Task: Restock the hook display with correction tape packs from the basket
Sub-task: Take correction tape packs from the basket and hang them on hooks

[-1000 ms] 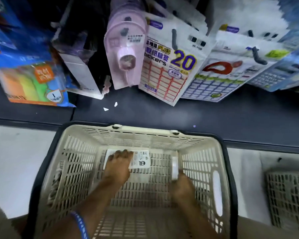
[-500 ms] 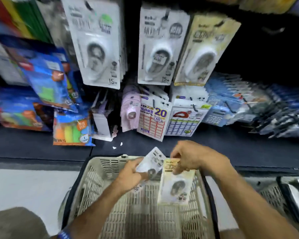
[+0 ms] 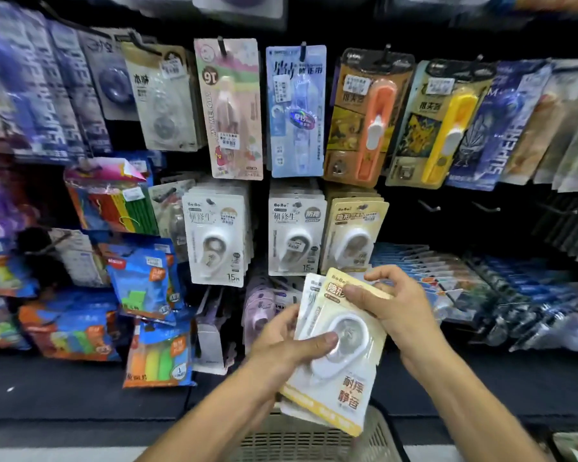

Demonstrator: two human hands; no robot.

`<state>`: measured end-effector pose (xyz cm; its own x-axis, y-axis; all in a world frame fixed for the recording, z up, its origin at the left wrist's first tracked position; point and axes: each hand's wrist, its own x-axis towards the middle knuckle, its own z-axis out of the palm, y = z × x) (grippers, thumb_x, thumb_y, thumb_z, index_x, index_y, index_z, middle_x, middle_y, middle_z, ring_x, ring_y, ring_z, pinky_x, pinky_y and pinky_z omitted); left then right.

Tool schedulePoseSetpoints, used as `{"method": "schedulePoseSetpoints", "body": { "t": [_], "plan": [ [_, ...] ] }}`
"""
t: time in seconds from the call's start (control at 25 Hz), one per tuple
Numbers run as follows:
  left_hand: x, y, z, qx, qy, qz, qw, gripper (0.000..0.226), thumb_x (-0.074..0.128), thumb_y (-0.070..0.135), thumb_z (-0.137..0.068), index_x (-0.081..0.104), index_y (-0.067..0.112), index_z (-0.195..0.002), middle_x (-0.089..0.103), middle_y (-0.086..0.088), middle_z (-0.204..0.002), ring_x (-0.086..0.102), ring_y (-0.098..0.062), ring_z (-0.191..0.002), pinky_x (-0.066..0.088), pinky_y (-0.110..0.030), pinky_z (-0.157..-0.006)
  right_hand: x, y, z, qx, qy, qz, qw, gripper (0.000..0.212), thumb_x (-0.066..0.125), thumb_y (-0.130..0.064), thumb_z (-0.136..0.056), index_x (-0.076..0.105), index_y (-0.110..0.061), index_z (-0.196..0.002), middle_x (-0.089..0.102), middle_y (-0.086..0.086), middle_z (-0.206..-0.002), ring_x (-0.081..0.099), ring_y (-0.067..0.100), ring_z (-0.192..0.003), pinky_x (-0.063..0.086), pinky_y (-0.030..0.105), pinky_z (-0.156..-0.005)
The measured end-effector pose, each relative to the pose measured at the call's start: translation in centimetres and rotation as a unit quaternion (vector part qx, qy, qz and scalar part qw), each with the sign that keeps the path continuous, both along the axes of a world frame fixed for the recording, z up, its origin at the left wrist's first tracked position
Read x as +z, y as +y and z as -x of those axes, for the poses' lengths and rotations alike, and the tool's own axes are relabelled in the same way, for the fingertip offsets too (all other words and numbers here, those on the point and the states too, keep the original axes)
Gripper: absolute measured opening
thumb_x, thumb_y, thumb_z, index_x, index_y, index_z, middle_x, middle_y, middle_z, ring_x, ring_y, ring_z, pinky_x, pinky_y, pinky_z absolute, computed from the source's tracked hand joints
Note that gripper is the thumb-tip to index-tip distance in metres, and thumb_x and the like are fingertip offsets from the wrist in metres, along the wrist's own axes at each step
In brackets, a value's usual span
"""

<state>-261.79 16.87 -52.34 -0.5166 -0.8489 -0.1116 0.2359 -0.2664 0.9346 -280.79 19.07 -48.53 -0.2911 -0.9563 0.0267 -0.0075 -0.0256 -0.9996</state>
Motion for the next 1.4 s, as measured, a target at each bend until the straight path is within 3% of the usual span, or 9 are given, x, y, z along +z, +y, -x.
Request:
{"method": "schedulePoseSetpoints", "body": {
  "t": [0.08,0.2,0.48,0.6,0.8,0.92,1.08,1.2,1.4],
  "plan": [
    [0.7,0.0,0.0,0.094,-0.002,0.025,0.995,0.063,0.096,0.011,-0.057,0.068,0.014,-0.113,0.079,-0.011,-0.104,0.077,-0.029,-0.092,0.062,-0.038,-0.071,-0.8,0.3,-1.6,0.011,-0.148,0.002,0.989,0.056,0.090,-0.019,-0.064,0.060,-0.014,-0.111,0.078,0.013,-0.103,0.075,0.026,-0.083,0.061,0.036,-0.068],
    [1.5,-1.0,-0.2,0.188,0.005,0.046,0.981,0.055,0.090,0.028,-0.052,0.073,0.022,-0.104,0.080,-0.004,-0.098,0.078,-0.025,-0.088,0.063,-0.036,-0.067,-2.6,1.6,-4.2,0.097,-0.084,-0.012,0.992,0.075,0.091,-0.008,-0.058,0.056,-0.016,-0.124,0.079,0.010,-0.104,0.076,0.027,-0.093,0.061,0.032,-0.070],
    [2.3,-1.6,-0.1,0.225,0.025,0.105,0.968,0.017,0.068,0.028,-0.083,0.078,0.033,-0.095,0.080,0.004,-0.098,0.077,-0.012,-0.089,0.058,-0.019,-0.064,-0.7,-0.8,-1.9,-0.056,-0.051,0.117,0.990,0.036,0.066,-0.006,-0.094,0.059,-0.032,-0.116,0.075,0.000,-0.088,0.073,0.018,-0.076,0.058,0.029,-0.060],
    [2.2,-1.6,-0.2,0.238,0.015,0.116,0.964,0.018,0.060,0.008,-0.096,0.074,0.019,-0.098,0.081,0.001,-0.094,0.077,-0.012,-0.084,0.057,-0.017,-0.062,-1.3,-1.6,-0.8,-0.147,-0.048,0.151,0.976,0.019,0.062,-0.007,-0.098,0.061,-0.026,-0.101,0.074,-0.009,-0.087,0.069,0.008,-0.074,0.054,0.021,-0.057],
    [2.5,-2.8,-1.3,0.287,0.039,0.093,0.953,0.017,0.058,0.002,-0.097,0.070,0.011,-0.104,0.080,0.001,-0.097,0.076,-0.007,-0.083,0.060,-0.018,-0.067,-2.2,-1.5,1.3,-0.314,0.050,0.138,0.938,0.020,0.060,-0.019,-0.100,0.054,-0.033,-0.087,0.064,-0.029,-0.086,0.061,-0.002,-0.069,0.049,0.027,-0.057],
    [2.7,-2.8,-1.4,0.299,0.043,0.091,0.949,0.017,0.058,0.002,-0.097,0.070,0.013,-0.102,0.081,0.001,-0.095,0.076,-0.007,-0.082,0.061,-0.023,-0.073,-2.4,-1.4,1.5,-0.340,0.112,0.129,0.925,0.018,0.062,-0.019,-0.097,0.058,-0.031,-0.085,0.063,-0.035,-0.087,0.058,-0.010,-0.064,0.042,0.015,-0.048],
    [2.4,-2.9,-1.5,0.304,0.038,0.102,0.946,0.018,0.058,0.004,-0.098,0.071,0.014,-0.105,0.080,0.001,-0.100,0.076,-0.011,-0.092,0.061,-0.027,-0.080,-2.4,-1.9,1.8,-0.265,0.228,0.103,0.931,0.014,0.062,-0.027,-0.097,0.066,-0.039,-0.091,0.062,-0.016,-0.062,0.053,-0.004,-0.049,0.040,0.015,-0.044],
    [2.4,-3.1,-1.5,0.299,0.051,0.107,0.947,0.019,0.059,0.004,-0.097,0.071,0.014,-0.107,0.080,0.000,-0.102,0.076,-0.012,-0.095,0.061,-0.021,-0.079,-2.3,-4.7,2.1,-0.222,0.290,0.084,0.927,0.021,0.059,-0.021,-0.099,0.073,-0.032,-0.111,0.065,-0.019,-0.077,0.060,0.003,-0.061,0.041,0.011,-0.057],
    [2.1,-3.5,-1.5,0.295,0.058,0.097,0.949,0.019,0.059,0.005,-0.097,0.072,0.016,-0.104,0.080,-0.001,-0.101,0.076,-0.012,-0.093,0.059,-0.016,-0.069,-2.7,-7.9,4.1,-0.169,0.319,0.011,0.933,0.027,0.064,-0.016,-0.097,0.070,-0.027,-0.120,0.062,-0.016,-0.083,0.056,0.011,-0.067,0.043,0.029,-0.055]
  ]
}}
